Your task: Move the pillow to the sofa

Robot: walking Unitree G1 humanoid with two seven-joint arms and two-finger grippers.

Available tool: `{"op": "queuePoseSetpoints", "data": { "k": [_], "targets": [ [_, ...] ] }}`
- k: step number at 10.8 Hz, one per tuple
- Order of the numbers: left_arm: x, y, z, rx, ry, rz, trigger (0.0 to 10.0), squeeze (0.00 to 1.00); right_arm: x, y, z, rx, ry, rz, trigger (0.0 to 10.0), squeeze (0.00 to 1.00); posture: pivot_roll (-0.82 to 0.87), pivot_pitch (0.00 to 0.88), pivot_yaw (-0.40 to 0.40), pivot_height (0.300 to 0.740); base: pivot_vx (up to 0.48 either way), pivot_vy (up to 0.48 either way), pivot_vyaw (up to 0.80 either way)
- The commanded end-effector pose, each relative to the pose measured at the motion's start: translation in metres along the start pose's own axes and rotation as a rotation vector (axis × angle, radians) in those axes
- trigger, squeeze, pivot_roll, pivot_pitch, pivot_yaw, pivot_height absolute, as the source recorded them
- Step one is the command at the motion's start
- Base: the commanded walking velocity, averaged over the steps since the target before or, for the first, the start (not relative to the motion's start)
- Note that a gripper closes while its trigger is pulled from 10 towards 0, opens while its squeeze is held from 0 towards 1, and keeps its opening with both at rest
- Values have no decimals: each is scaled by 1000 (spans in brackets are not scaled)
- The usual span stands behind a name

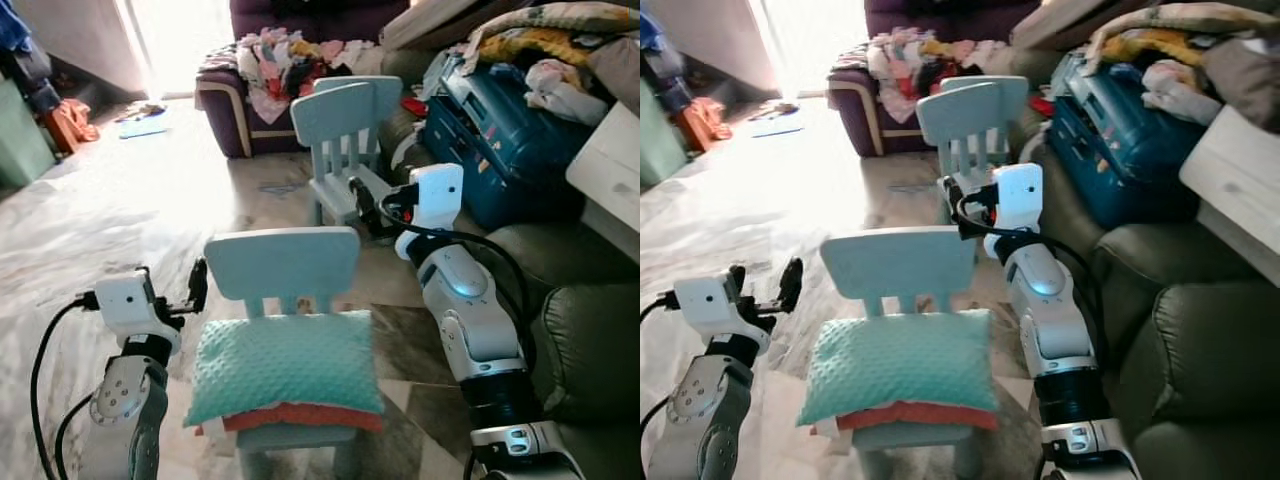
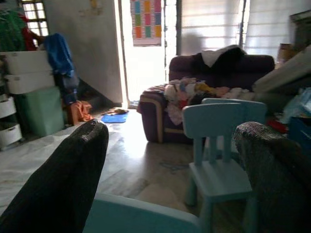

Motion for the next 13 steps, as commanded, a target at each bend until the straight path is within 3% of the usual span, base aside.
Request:
{"op": "queuePoseSetpoints", "data": {
  "k": [1,4,11,13],
  "targets": [
    [7,1,-4,-7,-22,16,10000,0,6,-2,-4,14,3,23,10000,0,-176,0,72,740,0,0,0],
    [10,3,-4,-19,16,38,10000,0,6,-2,-5,21,7,28,10000,0,-176,0,71,740,0,0,0],
    [6,5,-4,-22,17,22,10000,0,6,-1,-7,31,11,30,10000,0,-177,0,70,740,270,251,0],
    [4,6,-4,-25,12,18,10000,0,6,-2,-7,34,12,30,10000,0,-176,0,69,740,120,0,0]
  ]
}}
Point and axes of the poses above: a point about 5 cm out from each wrist's last joint towards the gripper, its own y axis pointing back from the gripper into the wrist, its own x axis along the axis of the wrist's last joint, z = x × y, the point moved 2 cm from there along -y, pointing out of the wrist towards the gripper, and after that the axes turned 12 degrees about y, right-handed, at the moved point
